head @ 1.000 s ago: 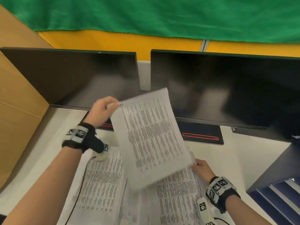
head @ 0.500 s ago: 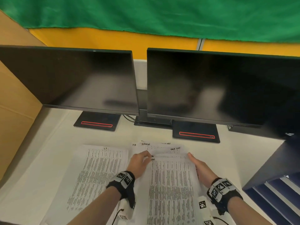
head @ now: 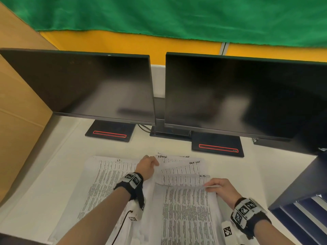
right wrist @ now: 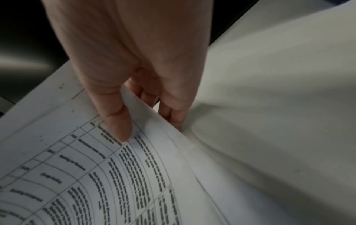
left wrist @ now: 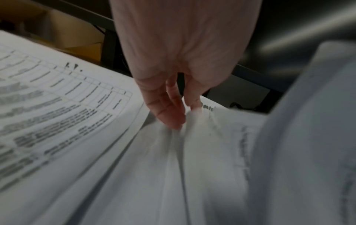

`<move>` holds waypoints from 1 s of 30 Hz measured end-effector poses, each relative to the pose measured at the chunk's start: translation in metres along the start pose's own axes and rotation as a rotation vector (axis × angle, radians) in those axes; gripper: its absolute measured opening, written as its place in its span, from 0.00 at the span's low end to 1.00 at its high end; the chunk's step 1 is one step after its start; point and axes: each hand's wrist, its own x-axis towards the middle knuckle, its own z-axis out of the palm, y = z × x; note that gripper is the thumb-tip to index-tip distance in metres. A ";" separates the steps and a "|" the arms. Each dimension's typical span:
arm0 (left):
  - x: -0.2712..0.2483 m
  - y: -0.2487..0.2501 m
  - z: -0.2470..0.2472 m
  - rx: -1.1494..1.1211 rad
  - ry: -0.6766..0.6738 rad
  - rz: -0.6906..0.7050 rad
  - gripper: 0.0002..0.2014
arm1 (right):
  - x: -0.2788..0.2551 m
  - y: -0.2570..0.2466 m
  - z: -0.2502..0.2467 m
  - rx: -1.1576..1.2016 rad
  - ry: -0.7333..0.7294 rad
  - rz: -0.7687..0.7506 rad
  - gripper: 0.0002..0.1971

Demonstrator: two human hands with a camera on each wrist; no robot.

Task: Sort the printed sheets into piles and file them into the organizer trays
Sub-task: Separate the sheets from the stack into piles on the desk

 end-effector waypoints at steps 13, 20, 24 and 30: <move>-0.009 0.008 0.000 0.173 -0.100 0.276 0.05 | 0.010 0.011 0.002 -0.003 0.136 -0.013 0.05; -0.012 0.017 0.007 0.231 -0.103 0.354 0.06 | 0.014 0.005 0.007 -0.021 0.156 -0.070 0.06; -0.010 0.016 0.009 0.215 -0.053 0.337 0.08 | 0.015 0.002 0.011 0.012 0.153 -0.065 0.06; -0.011 0.014 0.011 0.221 -0.062 0.311 0.07 | 0.015 0.002 0.012 -0.013 0.185 -0.074 0.10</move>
